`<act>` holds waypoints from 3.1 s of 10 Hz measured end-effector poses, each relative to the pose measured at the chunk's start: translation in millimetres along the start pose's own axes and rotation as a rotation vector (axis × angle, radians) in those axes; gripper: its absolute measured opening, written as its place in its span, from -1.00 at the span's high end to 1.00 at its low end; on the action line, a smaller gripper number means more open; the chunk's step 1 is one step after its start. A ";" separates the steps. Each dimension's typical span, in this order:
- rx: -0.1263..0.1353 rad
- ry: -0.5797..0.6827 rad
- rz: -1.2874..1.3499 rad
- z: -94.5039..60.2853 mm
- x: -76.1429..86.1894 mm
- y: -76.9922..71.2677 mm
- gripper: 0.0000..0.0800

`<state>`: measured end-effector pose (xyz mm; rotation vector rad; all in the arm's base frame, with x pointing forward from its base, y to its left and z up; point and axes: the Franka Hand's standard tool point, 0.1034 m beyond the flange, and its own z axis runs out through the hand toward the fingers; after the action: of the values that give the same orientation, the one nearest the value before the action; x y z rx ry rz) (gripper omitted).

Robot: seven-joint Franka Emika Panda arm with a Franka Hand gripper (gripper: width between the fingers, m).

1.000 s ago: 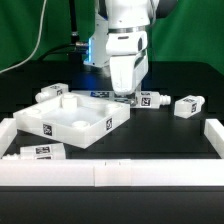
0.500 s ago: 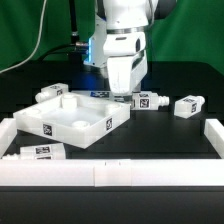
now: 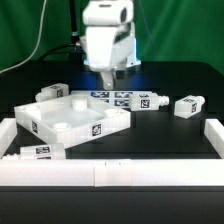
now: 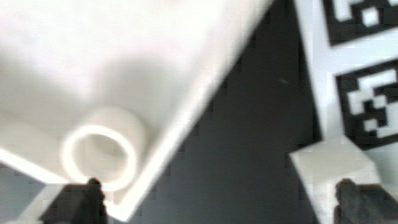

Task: Assemble one leg

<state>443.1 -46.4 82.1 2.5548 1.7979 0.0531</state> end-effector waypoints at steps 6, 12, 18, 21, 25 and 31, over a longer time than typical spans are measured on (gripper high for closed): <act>0.004 0.000 0.003 1.8 -0.6 -0.6 -0.62; -0.016 0.004 -0.326 40.9 -67.9 -26.6 -0.62; -0.009 0.011 -0.409 53.4 -73.9 -28.6 -0.62; -0.005 0.019 -0.550 68.8 -70.3 -29.7 -0.62; -0.006 0.019 -0.550 68.8 -70.3 -29.3 -0.21; -0.003 0.023 -0.506 69.6 -63.4 -31.4 0.86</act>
Offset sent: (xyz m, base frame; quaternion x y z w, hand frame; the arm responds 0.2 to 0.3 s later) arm 0.0000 0.0000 0.0000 0.0000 0.0000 0.0000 1.0000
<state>394.8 -95.1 10.4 2.0236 2.3827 0.0760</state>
